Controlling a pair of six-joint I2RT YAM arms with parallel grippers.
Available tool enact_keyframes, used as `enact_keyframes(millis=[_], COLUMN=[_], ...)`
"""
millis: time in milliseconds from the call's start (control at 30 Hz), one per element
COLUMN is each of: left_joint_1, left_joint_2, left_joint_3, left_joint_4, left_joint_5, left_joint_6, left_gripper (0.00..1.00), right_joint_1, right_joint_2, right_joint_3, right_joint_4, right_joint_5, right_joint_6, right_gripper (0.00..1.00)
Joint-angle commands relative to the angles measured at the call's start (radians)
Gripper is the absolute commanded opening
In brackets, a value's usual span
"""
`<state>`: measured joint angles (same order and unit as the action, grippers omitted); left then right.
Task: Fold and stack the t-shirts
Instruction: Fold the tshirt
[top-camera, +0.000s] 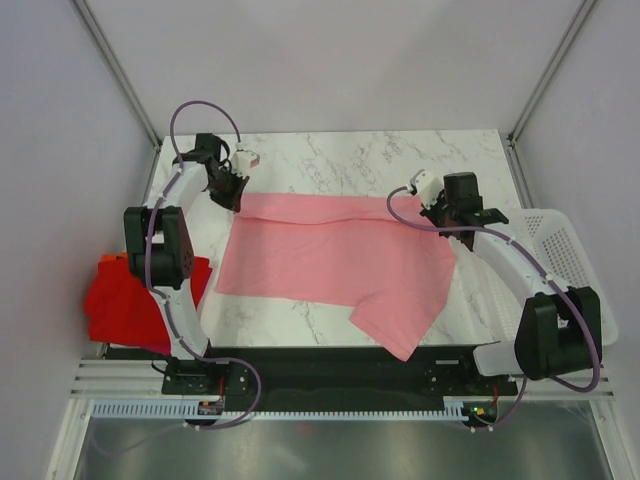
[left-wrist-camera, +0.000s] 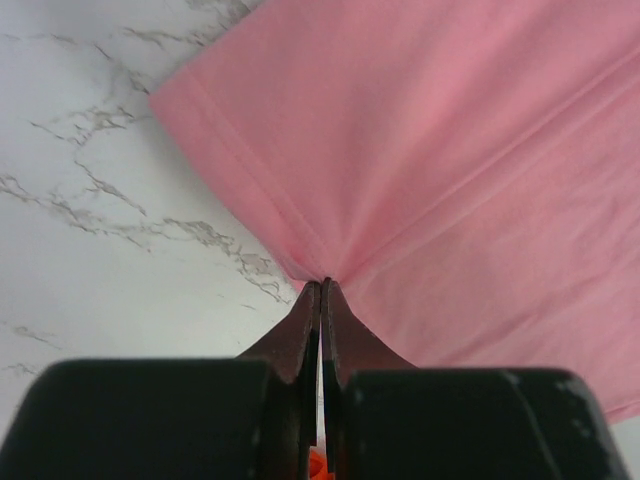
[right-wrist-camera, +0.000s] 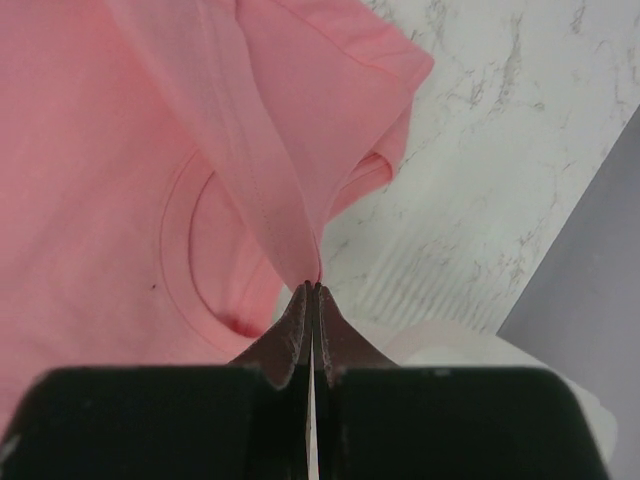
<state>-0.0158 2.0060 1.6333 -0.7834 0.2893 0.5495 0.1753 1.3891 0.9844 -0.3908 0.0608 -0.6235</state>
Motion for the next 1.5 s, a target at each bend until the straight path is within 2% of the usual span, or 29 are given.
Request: enact_keyframes(millis=[0,100,133,167,200,233,300,367,533,600,633,733,800,1467], left_joint_1=[0.01,0.01,0.01,0.01,0.01,0.011,0.01,0.011,0.014,0.014,0.014,0.011,0.011,0.001], left_joint_2=[-0.075,-0.073,-0.069,-0.062,-0.059,-0.05,-0.032,0.006,0.198,0.233,0.258,0.284,0.295,0.295], left_joint_3=[-0.062,-0.093,-0.093,-0.084,-0.073,0.012,0.042,0.135,0.383,0.425,0.433,0.435,0.424,0.367], left_joint_4=[0.027,0.035,0.035,0.035,0.033,0.036,0.039,0.03,-0.118,-0.132,-0.14,-0.145,-0.146,-0.145], left_joint_5=[-0.006,-0.006,-0.009,-0.016,-0.019,-0.015,-0.015,-0.021,-0.012,0.01,0.017,0.039,0.039,0.021], left_joint_6=[0.032,0.029,0.024,0.006,-0.006,-0.049,-0.059,-0.086,-0.126,-0.137,-0.14,-0.143,-0.145,-0.155], left_gripper=[0.02,0.02,0.09,0.12,0.14,0.27,0.31,0.34,0.35,0.36,0.36,0.33,0.29,0.22], right_joint_1=[0.009,0.016,0.018,0.018,0.018,0.0,-0.005,-0.005,-0.019,-0.026,-0.031,-0.031,-0.031,-0.007], right_joint_2=[-0.065,-0.088,-0.088,-0.088,-0.081,-0.062,-0.032,0.055,0.269,0.313,0.355,0.43,0.461,0.712], right_joint_3=[-0.044,-0.098,-0.117,-0.119,-0.115,-0.04,0.011,0.092,0.224,0.275,0.293,0.355,0.393,0.582], right_joint_4=[-0.052,-0.085,-0.104,-0.109,-0.108,-0.073,-0.041,-0.026,-0.022,-0.064,-0.091,-0.175,-0.204,-0.187], right_joint_5=[-0.041,-0.096,-0.113,-0.125,-0.127,-0.134,-0.131,-0.131,-0.14,-0.215,-0.319,-0.464,-0.501,-0.444], right_joint_6=[0.021,0.028,0.024,0.028,0.037,0.086,0.1,0.111,0.108,0.075,0.061,0.039,0.056,0.054], right_gripper=[0.0,0.0,0.14,0.21,0.25,0.29,0.34,0.34,0.33,0.34,0.34,0.35,0.35,0.36])
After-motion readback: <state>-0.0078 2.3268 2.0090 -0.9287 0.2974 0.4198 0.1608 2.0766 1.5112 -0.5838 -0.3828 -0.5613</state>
